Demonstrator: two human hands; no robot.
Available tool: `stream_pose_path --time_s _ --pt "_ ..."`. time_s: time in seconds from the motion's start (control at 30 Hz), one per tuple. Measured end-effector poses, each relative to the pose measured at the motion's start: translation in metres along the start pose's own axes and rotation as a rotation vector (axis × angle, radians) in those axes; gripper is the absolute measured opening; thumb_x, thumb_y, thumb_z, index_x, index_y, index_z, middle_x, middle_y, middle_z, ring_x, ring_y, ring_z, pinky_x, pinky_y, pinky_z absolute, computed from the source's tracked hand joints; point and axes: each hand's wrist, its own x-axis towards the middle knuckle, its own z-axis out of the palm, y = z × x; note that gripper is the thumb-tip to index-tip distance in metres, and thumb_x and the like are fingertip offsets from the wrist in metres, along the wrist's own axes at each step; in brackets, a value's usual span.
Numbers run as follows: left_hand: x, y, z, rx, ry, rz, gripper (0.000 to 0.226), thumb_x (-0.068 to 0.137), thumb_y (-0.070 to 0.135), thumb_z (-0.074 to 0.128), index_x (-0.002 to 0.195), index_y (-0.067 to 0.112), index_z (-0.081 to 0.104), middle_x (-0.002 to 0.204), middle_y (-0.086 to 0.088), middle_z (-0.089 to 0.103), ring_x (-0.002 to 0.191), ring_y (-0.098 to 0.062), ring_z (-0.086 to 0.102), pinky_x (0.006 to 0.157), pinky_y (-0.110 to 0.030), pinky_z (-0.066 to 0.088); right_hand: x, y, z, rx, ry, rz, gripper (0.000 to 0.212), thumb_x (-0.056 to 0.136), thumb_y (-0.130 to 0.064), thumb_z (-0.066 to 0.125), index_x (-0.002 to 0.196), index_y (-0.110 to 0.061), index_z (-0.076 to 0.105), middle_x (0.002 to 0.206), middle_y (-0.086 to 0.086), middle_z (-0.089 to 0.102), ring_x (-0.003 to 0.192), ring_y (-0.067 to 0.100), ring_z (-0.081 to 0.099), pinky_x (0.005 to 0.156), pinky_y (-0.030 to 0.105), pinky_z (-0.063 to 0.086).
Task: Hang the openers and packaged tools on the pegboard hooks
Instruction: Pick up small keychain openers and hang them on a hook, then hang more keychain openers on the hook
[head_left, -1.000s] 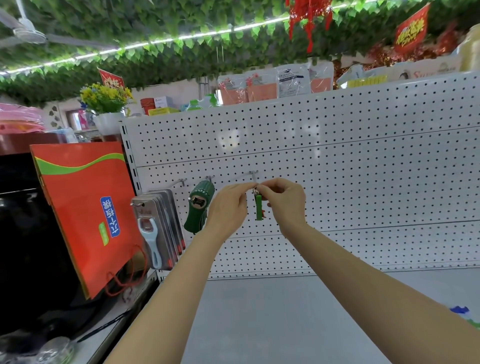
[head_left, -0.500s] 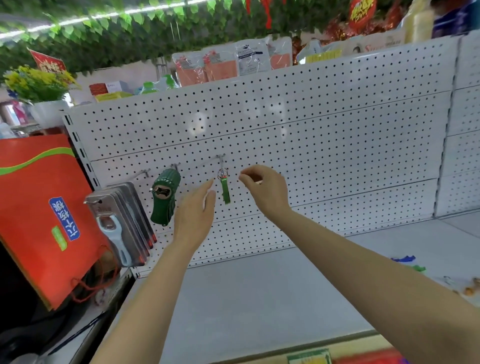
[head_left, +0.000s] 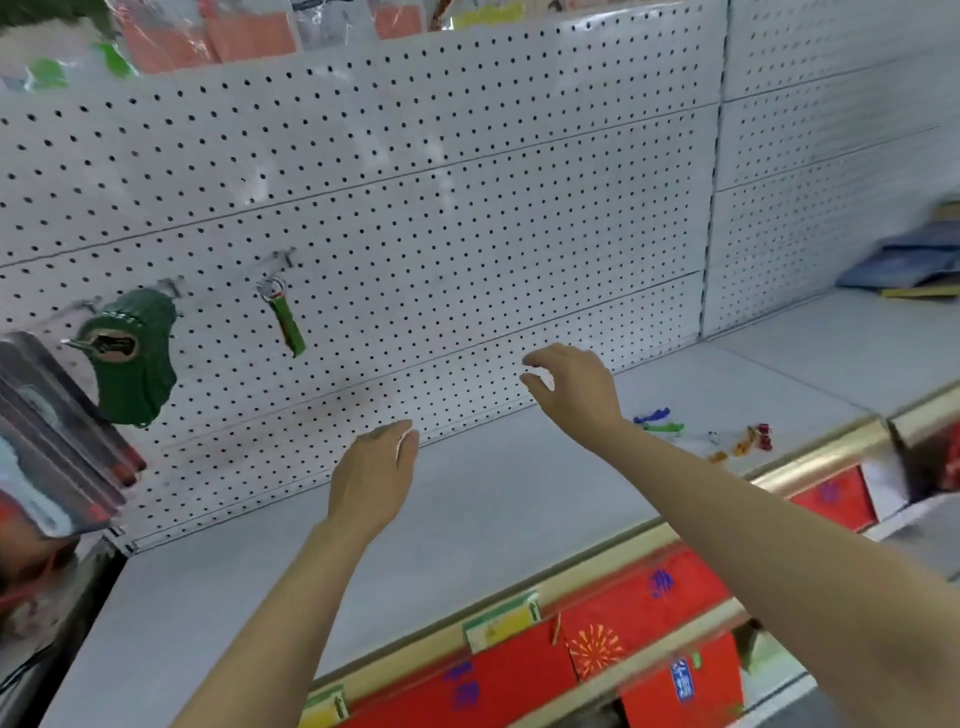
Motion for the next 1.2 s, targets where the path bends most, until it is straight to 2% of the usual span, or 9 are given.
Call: stream_pose_path --time_s 0.1,0.27,0.47,0.67,0.83,0.97,1.1,1.2 --pt "0.008 0.032 0.035 0.002 -0.064 0.043 0.041 0.106 0.037 0.039 0.137 0.018 0.058 0.138 -0.003 0.061 0.125 -0.024 0.053 0.100 -0.037 0.046 -0.010 0.045 -0.015 -0.065 -0.023 0.040 0.022 0.092 -0.022 0.060 0.109 -0.015 0.072 0.106 0.005 0.073 0.096 0.027 0.064 0.086 0.035 0.044" --pt "0.020 0.093 0.106 -0.024 -0.212 0.105 0.039 0.105 0.034 0.044 0.141 0.022 0.055 0.146 0.002 0.053 0.134 -0.020 0.047 0.108 -0.035 0.040 -0.027 0.130 -0.045 -0.164 -0.086 0.084 0.017 0.090 -0.015 0.064 0.103 -0.010 0.075 0.099 0.008 0.075 0.090 0.031 0.066 0.077 0.036 0.048" --pt "0.035 0.179 0.196 0.003 -0.406 0.219 0.035 0.103 0.033 0.048 0.134 0.024 0.060 0.136 -0.001 0.059 0.125 -0.022 0.053 0.098 -0.035 0.046 -0.043 0.233 -0.077 -0.234 -0.087 0.153 0.012 0.086 -0.012 0.067 0.096 -0.011 0.076 0.091 0.007 0.075 0.083 0.033 0.066 0.071 0.036 0.050" --pt "0.043 0.260 0.260 -0.039 -0.452 0.286 0.033 0.102 0.029 0.051 0.132 0.023 0.063 0.129 -0.001 0.061 0.120 -0.023 0.056 0.091 -0.036 0.049 -0.054 0.312 -0.103 -0.301 -0.152 0.172 0.013 0.086 -0.013 0.067 0.096 -0.012 0.076 0.093 0.006 0.075 0.085 0.030 0.068 0.076 0.038 0.052" --pt "0.038 0.296 0.293 -0.034 -0.474 0.370 0.037 0.101 0.024 0.050 0.137 0.025 0.058 0.134 0.000 0.056 0.124 -0.024 0.048 0.091 -0.037 0.047 -0.072 0.349 -0.107 -0.337 -0.234 0.206 0.015 0.087 -0.016 0.067 0.099 -0.015 0.075 0.096 0.002 0.075 0.088 0.025 0.068 0.077 0.033 0.052" --pt "0.042 0.297 0.302 0.054 -0.446 0.427 0.043 0.099 0.014 0.045 0.139 0.025 0.055 0.123 -0.006 0.059 0.114 -0.030 0.050 0.082 -0.036 0.045 -0.078 0.361 -0.100 -0.323 -0.328 0.248 0.020 0.091 -0.022 0.062 0.109 -0.020 0.072 0.106 -0.003 0.072 0.099 0.020 0.064 0.078 0.031 0.051" --pt "0.049 0.288 0.306 0.056 -0.393 0.489 0.032 0.095 0.010 0.048 0.122 0.015 0.064 0.112 -0.005 0.067 0.104 -0.029 0.060 0.075 -0.038 0.049 -0.077 0.363 -0.089 -0.308 -0.360 0.275 0.020 0.091 -0.023 0.062 0.110 -0.020 0.070 0.104 -0.002 0.070 0.099 0.018 0.063 0.076 0.031 0.051" --pt "0.055 0.289 0.306 0.075 -0.379 0.485 0.024 0.093 0.010 0.049 0.112 0.013 0.064 0.100 -0.006 0.070 0.093 -0.029 0.063 0.070 -0.039 0.049 -0.073 0.363 -0.082 -0.289 -0.370 0.326 0.018 0.090 -0.024 0.063 0.107 -0.022 0.070 0.101 -0.003 0.069 0.097 0.018 0.063 0.073 0.030 0.050"
